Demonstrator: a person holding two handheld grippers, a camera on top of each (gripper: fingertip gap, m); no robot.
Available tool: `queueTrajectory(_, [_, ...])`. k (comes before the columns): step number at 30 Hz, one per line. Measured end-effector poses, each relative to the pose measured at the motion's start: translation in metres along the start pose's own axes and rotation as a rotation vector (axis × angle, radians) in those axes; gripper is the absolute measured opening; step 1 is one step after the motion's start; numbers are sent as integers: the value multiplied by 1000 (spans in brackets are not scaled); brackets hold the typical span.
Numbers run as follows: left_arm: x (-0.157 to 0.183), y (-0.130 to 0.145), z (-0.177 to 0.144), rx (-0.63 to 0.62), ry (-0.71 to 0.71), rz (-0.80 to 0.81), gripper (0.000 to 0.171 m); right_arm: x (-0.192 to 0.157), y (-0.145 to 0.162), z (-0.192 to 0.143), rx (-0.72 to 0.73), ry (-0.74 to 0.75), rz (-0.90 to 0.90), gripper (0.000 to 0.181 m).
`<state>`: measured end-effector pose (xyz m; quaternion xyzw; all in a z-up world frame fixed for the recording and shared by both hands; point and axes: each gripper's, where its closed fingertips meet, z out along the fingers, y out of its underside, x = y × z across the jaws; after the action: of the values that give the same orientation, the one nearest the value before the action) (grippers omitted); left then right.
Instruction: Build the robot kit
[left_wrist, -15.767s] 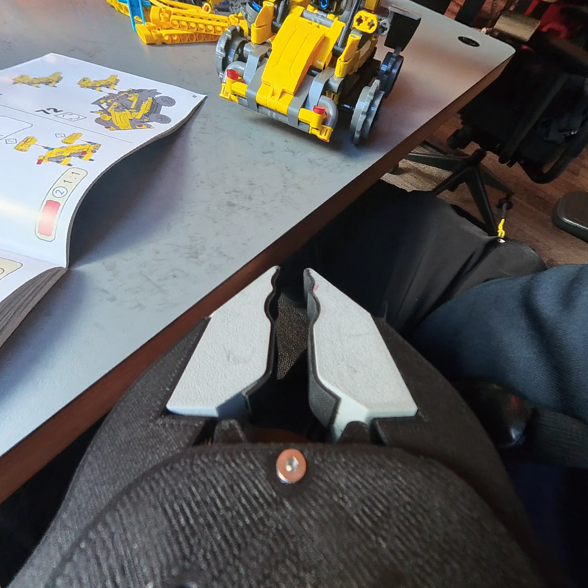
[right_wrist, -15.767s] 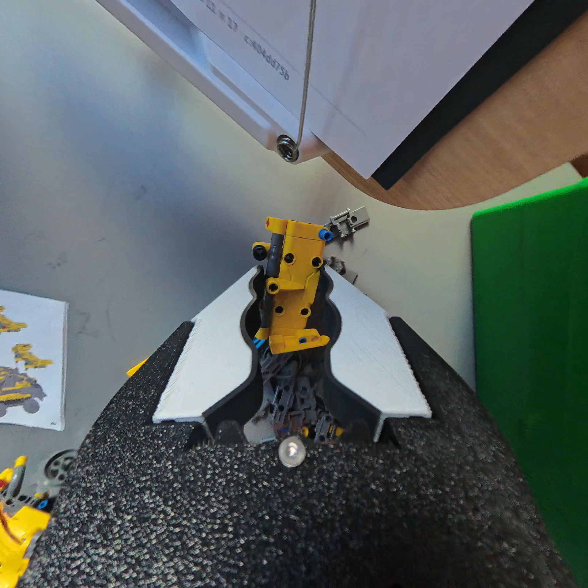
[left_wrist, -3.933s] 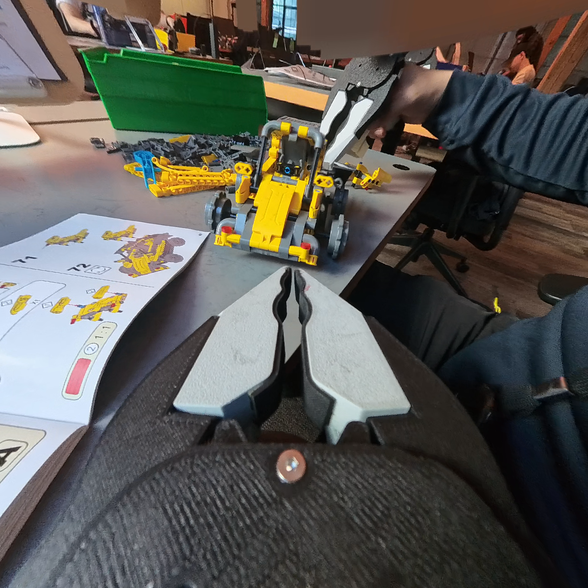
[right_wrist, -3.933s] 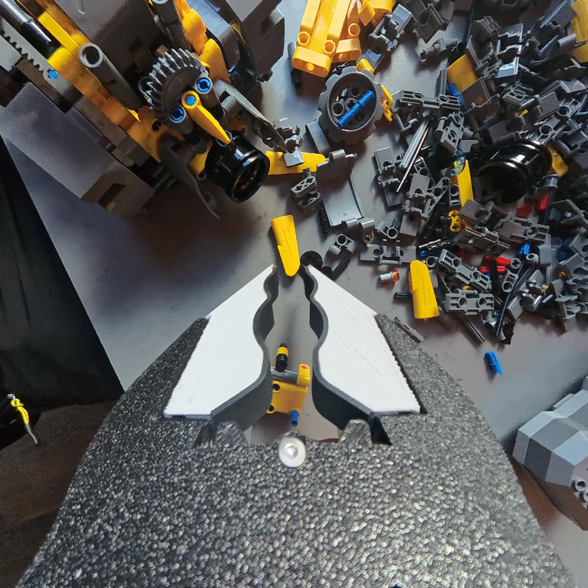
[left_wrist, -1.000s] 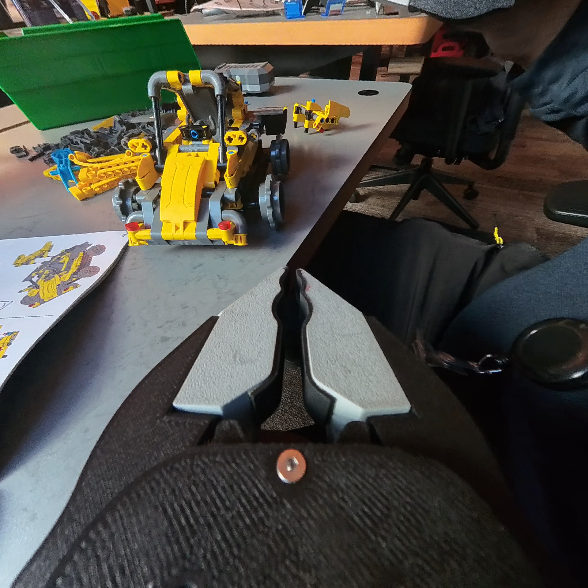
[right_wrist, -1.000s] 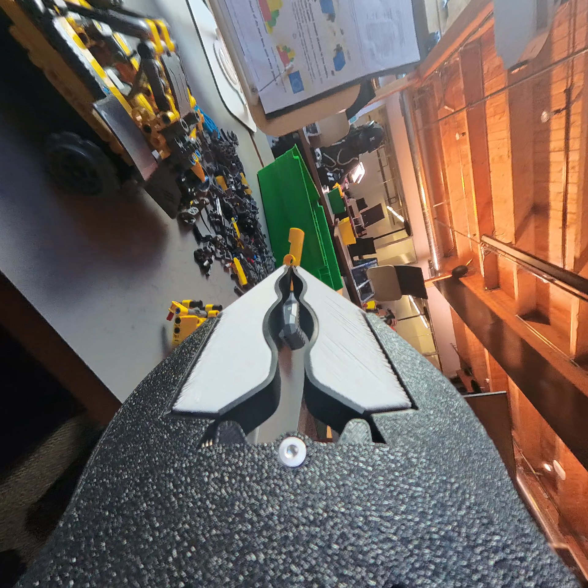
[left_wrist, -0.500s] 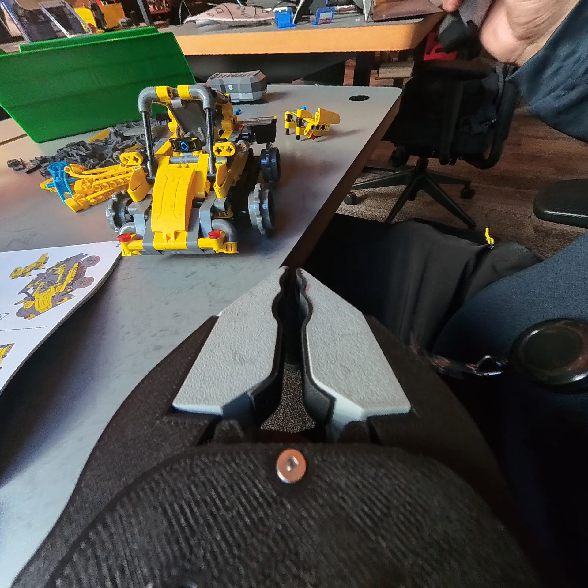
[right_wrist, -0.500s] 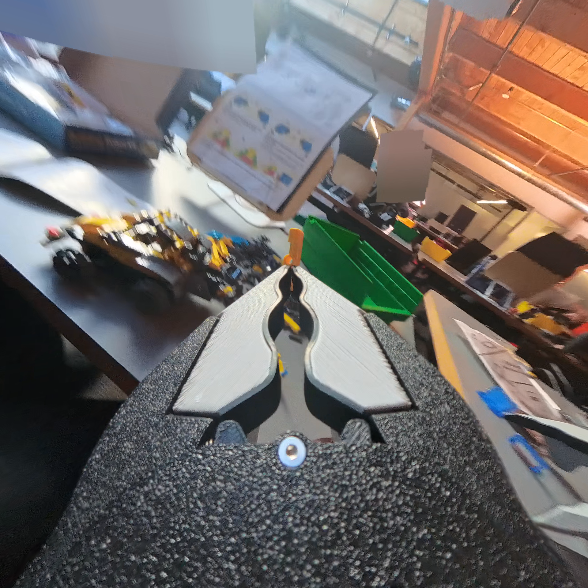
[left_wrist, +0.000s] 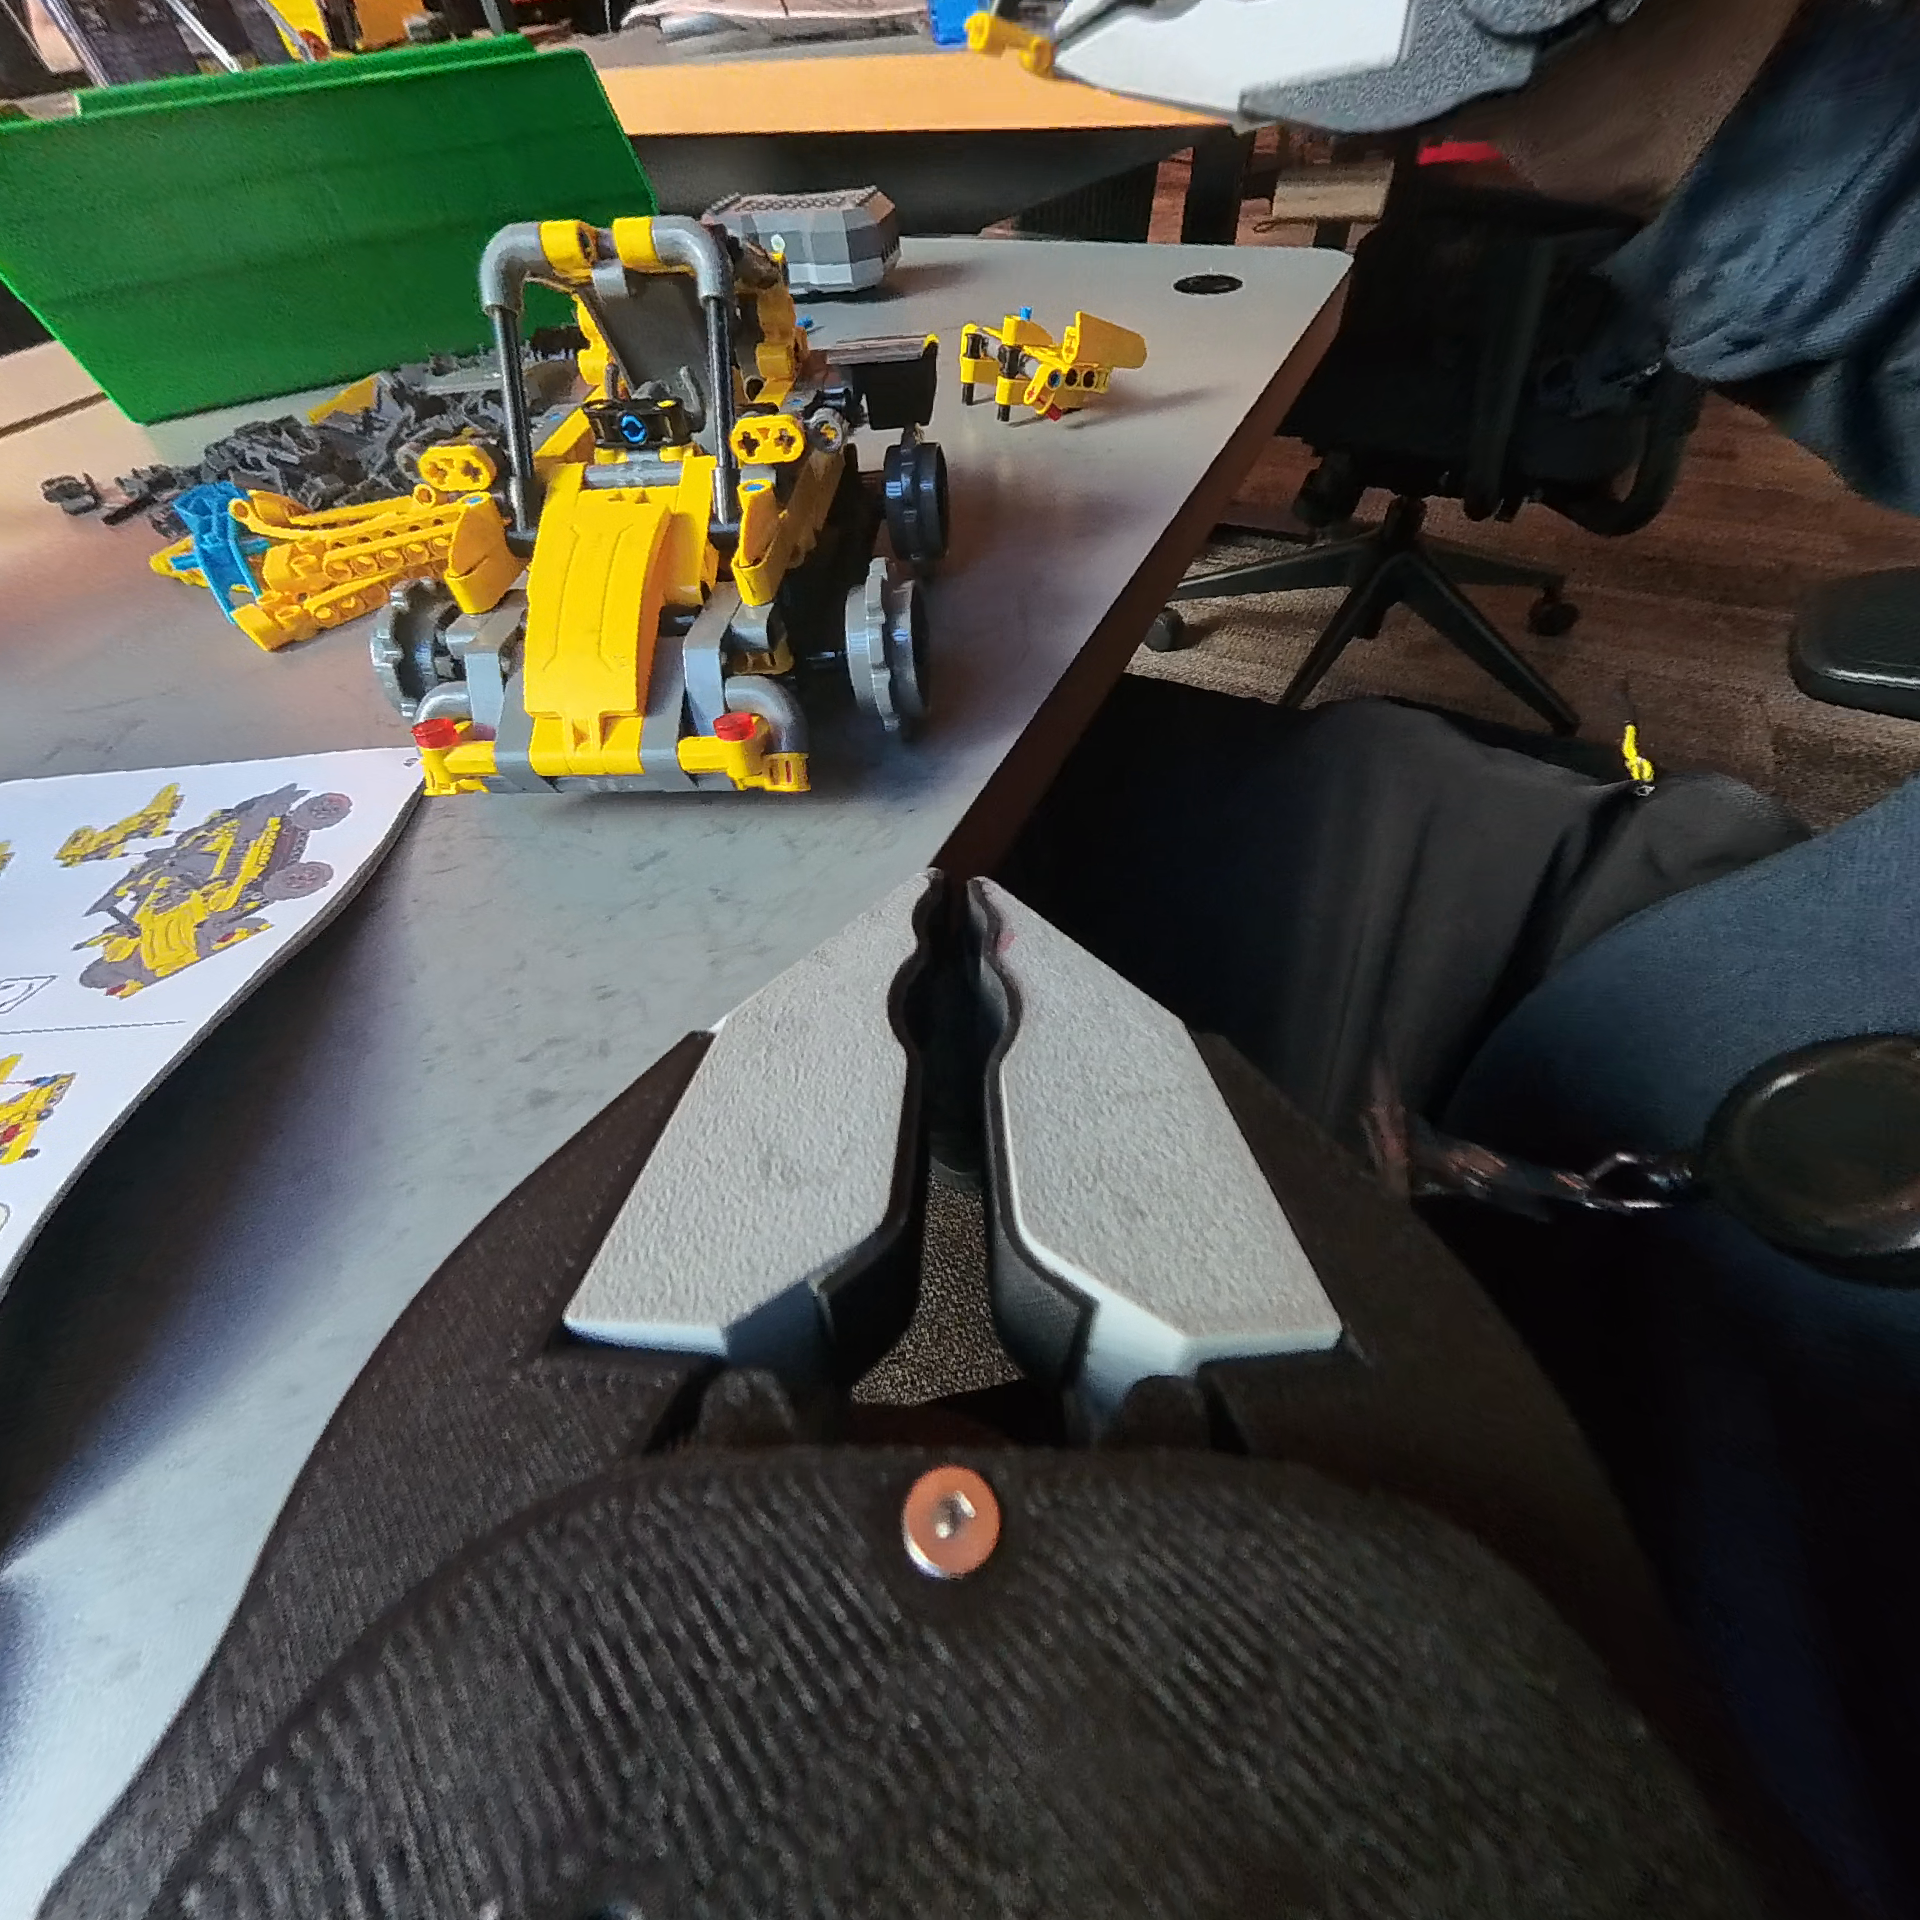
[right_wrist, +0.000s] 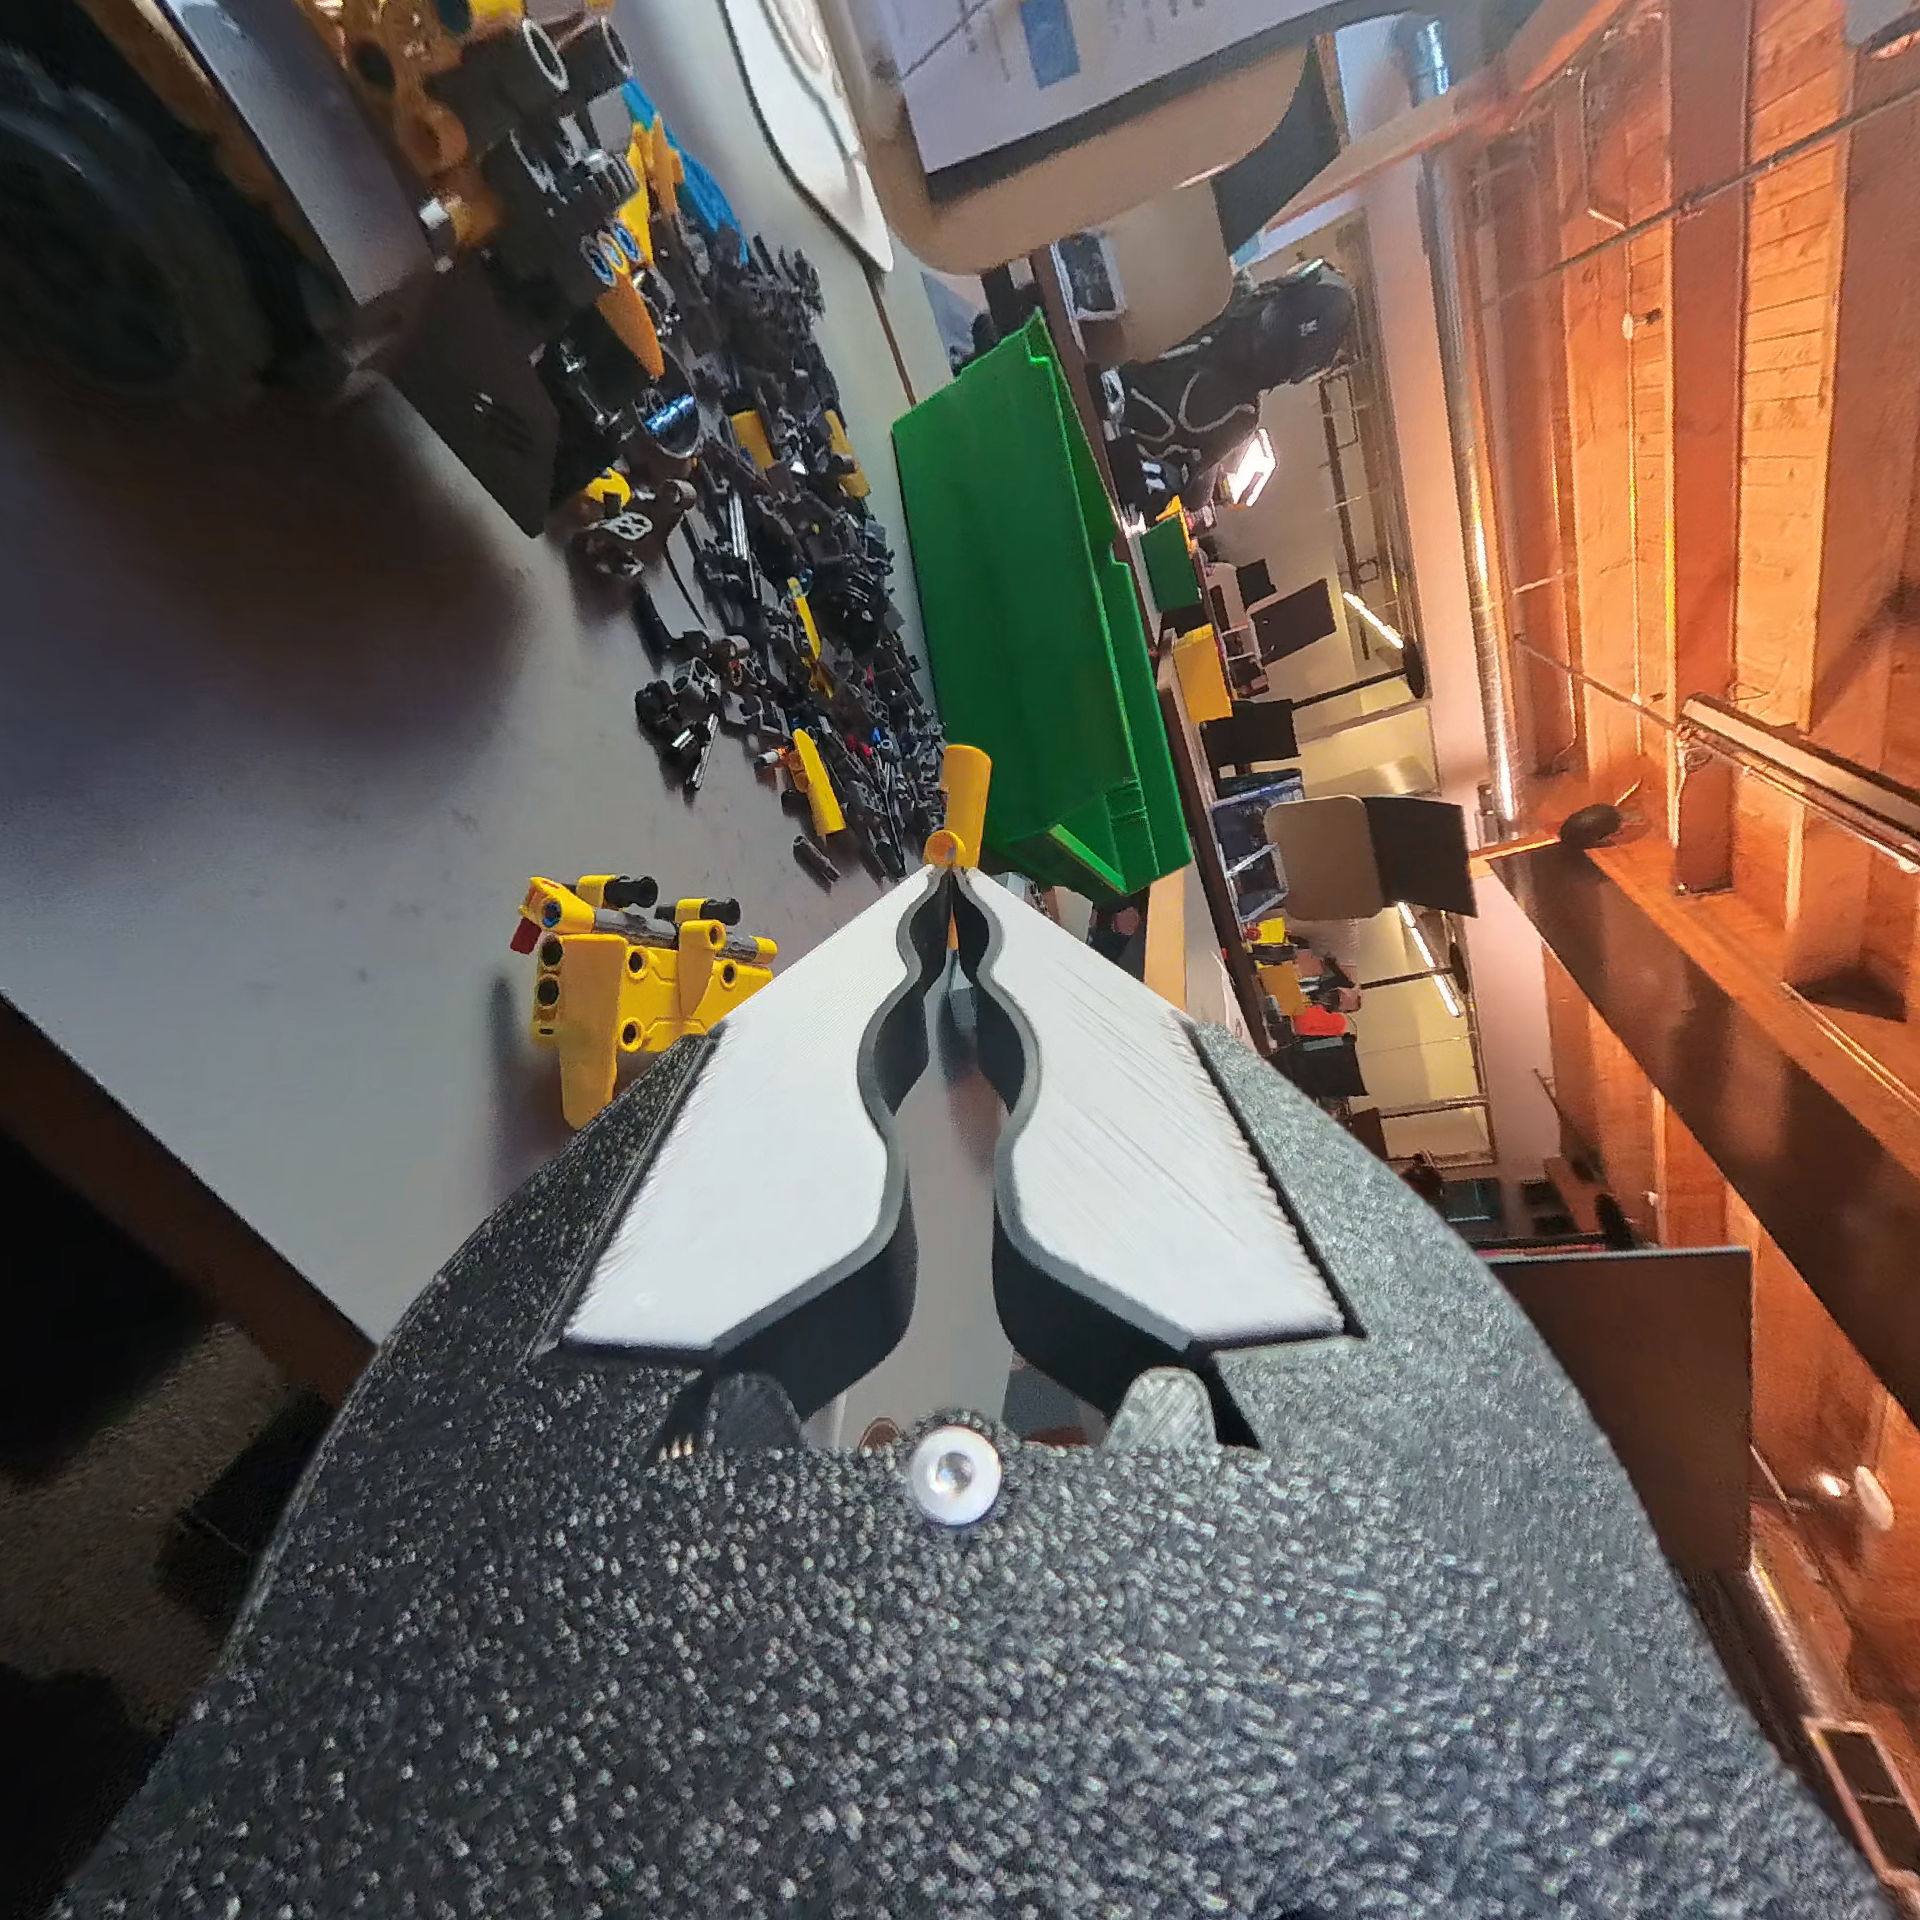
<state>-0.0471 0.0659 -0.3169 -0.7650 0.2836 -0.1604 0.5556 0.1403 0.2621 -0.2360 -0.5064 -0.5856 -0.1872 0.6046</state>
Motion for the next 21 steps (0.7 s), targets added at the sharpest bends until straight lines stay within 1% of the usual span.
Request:
queueTrajectory(4, [-1,1,0,-1,4,-8,0,-8,-8,11,18,-50,45,0])
queueTrajectory(8, [-2,2,0,-7,6,-10,0,-20,-16,28,14,-169,94,1])
queueTrajectory(12, [-4,3,0,-10,4,-14,0,-46,-14,54,-88,-357,133,1])
queueTrajectory(14, [-5,4,0,-13,0,-16,0,-53,-13,65,-125,-399,167,1])
queueTrajectory(17, [-8,4,-1,-12,-10,-25,0,-61,-20,71,-116,-474,266,2])
queueTrajectory(21, [-8,6,0,-16,-5,-34,0,-74,-12,74,-166,-608,386,11])
